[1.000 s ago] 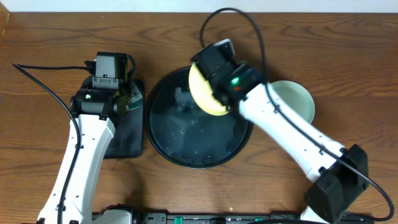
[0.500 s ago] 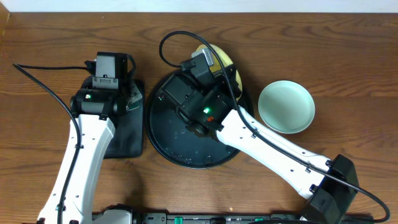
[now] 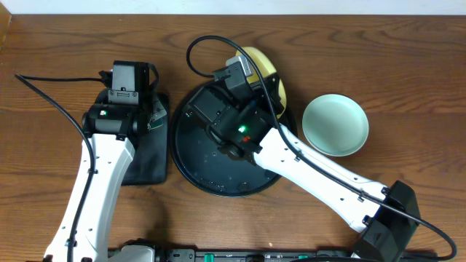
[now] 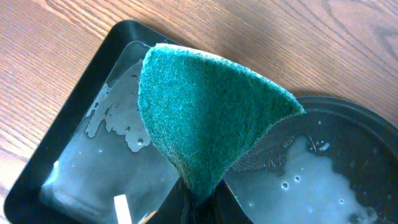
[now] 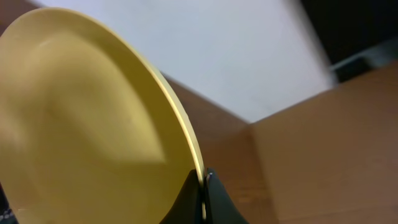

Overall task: Clean dirty plates on tray and stack at the side
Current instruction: 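Lift the yellow plate with the right gripper off the tray, then place the yellow plate on the mint plate stack, release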

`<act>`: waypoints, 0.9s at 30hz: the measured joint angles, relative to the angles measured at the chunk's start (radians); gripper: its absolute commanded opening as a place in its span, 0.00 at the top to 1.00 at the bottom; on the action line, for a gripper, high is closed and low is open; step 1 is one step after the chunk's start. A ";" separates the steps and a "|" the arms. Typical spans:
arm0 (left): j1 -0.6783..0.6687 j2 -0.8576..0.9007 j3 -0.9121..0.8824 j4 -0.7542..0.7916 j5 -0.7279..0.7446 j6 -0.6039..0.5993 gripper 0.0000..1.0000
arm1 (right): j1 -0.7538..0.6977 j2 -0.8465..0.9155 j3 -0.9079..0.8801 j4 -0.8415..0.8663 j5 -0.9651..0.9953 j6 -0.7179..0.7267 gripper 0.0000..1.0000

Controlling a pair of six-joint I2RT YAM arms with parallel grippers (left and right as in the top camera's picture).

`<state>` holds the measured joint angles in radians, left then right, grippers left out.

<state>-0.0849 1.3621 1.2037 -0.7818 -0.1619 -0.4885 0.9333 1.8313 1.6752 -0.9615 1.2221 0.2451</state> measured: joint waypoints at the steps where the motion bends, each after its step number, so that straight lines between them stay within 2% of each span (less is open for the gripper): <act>1: 0.000 0.000 0.000 0.000 0.000 0.000 0.93 | -0.005 0.000 0.000 0.000 -0.046 0.003 0.99; 9: 0.000 0.000 0.000 0.000 0.000 0.000 0.92 | -0.143 0.000 -0.024 0.013 -0.470 0.083 0.99; 16: 0.000 0.000 0.000 0.000 0.045 0.000 0.92 | -0.280 -0.002 -0.194 0.163 -0.863 0.157 0.99; 20: 0.000 0.014 0.000 0.000 0.083 -0.001 0.93 | -0.341 -0.002 -0.277 0.188 -1.013 0.182 0.99; 27: 0.000 0.066 0.000 0.000 0.110 0.000 0.93 | -0.470 -0.049 -0.282 0.129 -1.162 0.193 0.99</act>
<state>-0.0849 1.4281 1.2037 -0.7822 -0.0517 -0.4889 0.4637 1.7821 1.3933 -0.8322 0.0601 0.4377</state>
